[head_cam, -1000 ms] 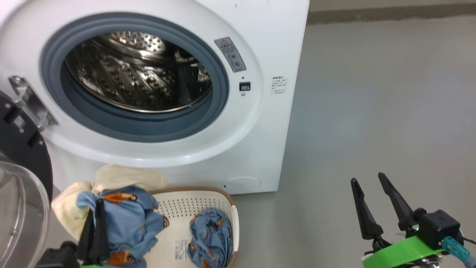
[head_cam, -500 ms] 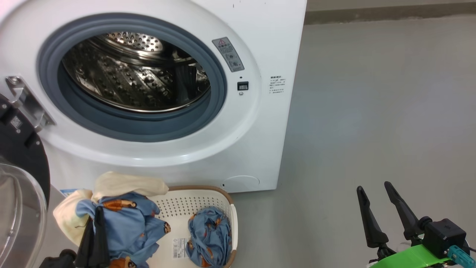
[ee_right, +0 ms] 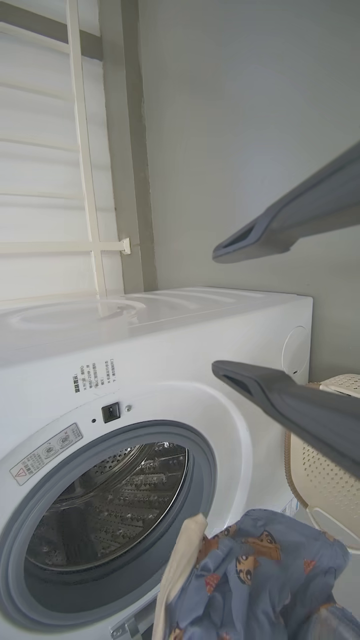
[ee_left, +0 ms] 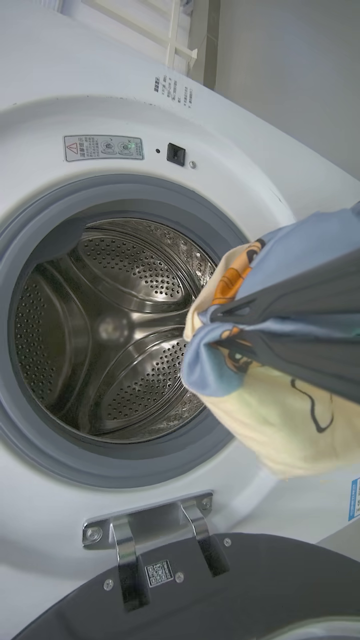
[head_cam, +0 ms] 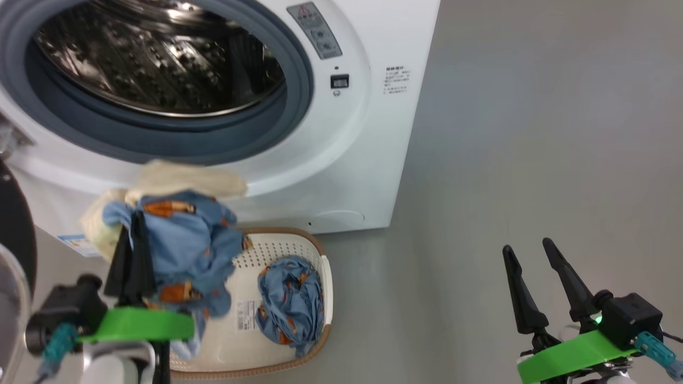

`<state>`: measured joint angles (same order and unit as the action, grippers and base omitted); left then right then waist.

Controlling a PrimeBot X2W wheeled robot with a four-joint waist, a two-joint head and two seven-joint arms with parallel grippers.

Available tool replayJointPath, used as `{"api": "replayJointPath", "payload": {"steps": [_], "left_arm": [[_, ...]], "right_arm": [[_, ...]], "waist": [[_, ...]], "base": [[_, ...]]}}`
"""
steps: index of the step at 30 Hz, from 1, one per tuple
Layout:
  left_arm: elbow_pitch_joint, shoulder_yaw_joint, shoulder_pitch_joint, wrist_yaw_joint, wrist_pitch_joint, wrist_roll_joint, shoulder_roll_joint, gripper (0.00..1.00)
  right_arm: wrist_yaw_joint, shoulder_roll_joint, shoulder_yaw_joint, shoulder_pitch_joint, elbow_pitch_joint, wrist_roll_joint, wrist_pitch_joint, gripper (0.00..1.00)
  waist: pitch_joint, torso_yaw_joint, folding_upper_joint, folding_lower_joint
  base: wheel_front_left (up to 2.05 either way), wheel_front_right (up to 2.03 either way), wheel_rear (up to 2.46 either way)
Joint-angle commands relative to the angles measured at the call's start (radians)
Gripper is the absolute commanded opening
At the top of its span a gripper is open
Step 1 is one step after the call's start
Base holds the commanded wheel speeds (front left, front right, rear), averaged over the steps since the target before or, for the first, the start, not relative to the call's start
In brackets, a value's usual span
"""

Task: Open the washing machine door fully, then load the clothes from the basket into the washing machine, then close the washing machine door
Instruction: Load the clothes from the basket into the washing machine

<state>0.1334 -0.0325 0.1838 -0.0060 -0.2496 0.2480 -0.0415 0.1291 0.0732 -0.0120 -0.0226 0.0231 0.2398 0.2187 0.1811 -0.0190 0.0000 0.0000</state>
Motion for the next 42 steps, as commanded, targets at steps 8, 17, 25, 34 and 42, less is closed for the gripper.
{"api": "replayJointPath", "payload": {"steps": [8,17,25,34,42], "left_arm": [[0.068,0.053,0.22,-0.028,-0.012,-0.021,-0.038,0.0],[0.166,0.056,0.412,-0.043,-0.012,-0.047,-0.069,0.0],[0.281,0.062,0.608,-0.051,-0.012,-0.049,-0.106,0.0],[0.424,0.041,0.877,-0.063,0.037,-0.055,-0.153,0.0],[0.575,0.021,1.07,-0.061,0.146,-0.061,-0.184,0.0]], "right_arm": [[0.002,0.004,-0.041,-0.067,-0.003,0.006,0.024,1.0],[0.002,0.001,-0.052,-0.104,0.008,0.012,0.035,1.0],[0.002,-0.004,-0.063,-0.14,0.007,0.018,0.04,1.0],[0.002,-0.009,-0.079,-0.193,0.014,0.035,0.043,1.0],[0.002,-0.015,-0.104,-0.231,0.017,0.052,0.043,1.0]], "waist": [[0.119,-0.055,0.0,0.0],[0.204,-0.08,0.0,0.0],[0.292,-0.103,0.0,0.0],[0.408,-0.126,0.0,0.0],[0.493,-0.143,0.0,0.0]], "base": [[0.0,0.0,0.0],[0.0,0.0,0.0],[0.0,0.0,0.0],[0.0,0.0,0.0],[0.0,0.0,0.0]]}}
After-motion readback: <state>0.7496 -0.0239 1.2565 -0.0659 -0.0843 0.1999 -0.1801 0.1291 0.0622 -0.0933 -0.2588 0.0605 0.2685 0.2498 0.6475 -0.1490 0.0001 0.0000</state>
